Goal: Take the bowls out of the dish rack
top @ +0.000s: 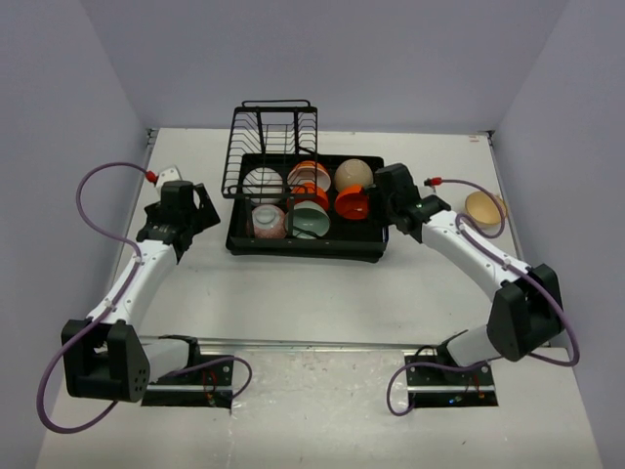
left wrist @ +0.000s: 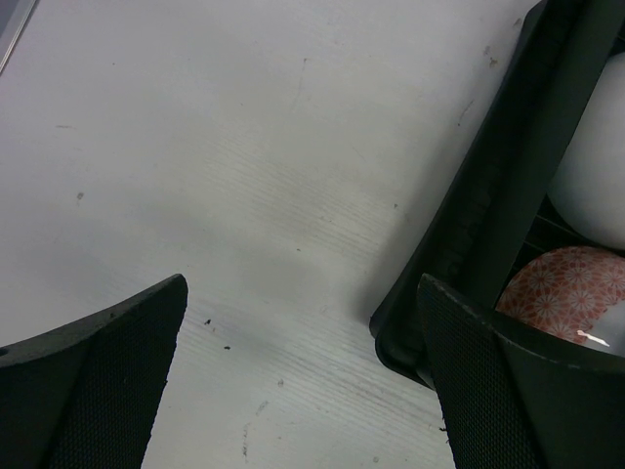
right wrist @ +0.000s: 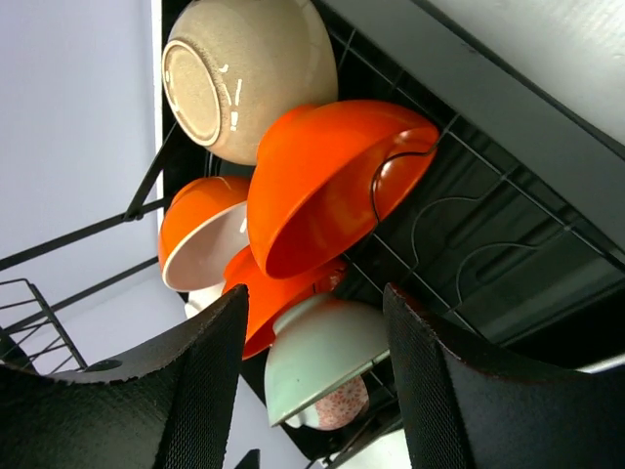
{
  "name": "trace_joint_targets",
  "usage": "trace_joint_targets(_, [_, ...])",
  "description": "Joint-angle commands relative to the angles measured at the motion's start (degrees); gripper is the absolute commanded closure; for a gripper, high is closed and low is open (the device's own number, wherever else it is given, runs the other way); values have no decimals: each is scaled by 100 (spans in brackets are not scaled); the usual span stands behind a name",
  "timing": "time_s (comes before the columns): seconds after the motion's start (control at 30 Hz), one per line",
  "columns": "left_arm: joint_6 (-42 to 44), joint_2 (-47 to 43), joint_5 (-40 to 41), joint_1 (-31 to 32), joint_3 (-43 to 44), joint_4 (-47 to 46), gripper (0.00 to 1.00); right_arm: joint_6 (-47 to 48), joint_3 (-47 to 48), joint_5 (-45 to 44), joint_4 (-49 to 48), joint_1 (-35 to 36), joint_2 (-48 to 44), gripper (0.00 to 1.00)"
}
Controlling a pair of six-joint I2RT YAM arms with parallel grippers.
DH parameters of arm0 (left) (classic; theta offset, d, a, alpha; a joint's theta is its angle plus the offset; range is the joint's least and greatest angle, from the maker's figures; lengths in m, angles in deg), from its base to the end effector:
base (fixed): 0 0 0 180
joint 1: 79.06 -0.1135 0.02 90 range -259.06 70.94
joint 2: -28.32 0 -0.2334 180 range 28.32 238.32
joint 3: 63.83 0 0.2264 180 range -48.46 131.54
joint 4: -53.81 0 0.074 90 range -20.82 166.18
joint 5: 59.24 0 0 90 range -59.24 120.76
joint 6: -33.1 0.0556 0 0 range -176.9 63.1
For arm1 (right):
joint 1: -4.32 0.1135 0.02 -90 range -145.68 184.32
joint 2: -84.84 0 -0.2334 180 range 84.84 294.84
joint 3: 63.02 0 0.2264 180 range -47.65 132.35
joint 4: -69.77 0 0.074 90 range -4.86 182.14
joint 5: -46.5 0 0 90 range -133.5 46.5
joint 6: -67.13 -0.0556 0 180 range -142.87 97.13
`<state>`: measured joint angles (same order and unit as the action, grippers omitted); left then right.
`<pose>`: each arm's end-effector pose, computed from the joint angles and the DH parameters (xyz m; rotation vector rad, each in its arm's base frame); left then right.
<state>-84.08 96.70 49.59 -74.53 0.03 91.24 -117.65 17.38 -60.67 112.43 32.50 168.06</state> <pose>0.2545 -0.0022 0.2280 -0.6052 2.1746 0.0849 0.2790 0.1308 0.2435 1.4589 1.9476 0.6984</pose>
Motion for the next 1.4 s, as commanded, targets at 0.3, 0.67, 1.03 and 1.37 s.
trace_joint_targets(0.3, [204, -79, 77, 21, 222, 0, 0, 30, 703, -269, -646, 20, 1011, 50])
trace_joint_targets(0.67, [266, -97, 103, 21, 178, 0, 0, -111, 862, -313, -655, -32, 1531, 100])
trace_joint_targets(1.03, [-59, 0, -81, 21, -76, -343, 0, 846, -719, -278, -2647, 73, 978, 100])
trace_joint_targets(1.37, [-121, -44, -204, 21, -42, -642, 0, 1498, -1591, -1086, -3380, 547, 617, 100])
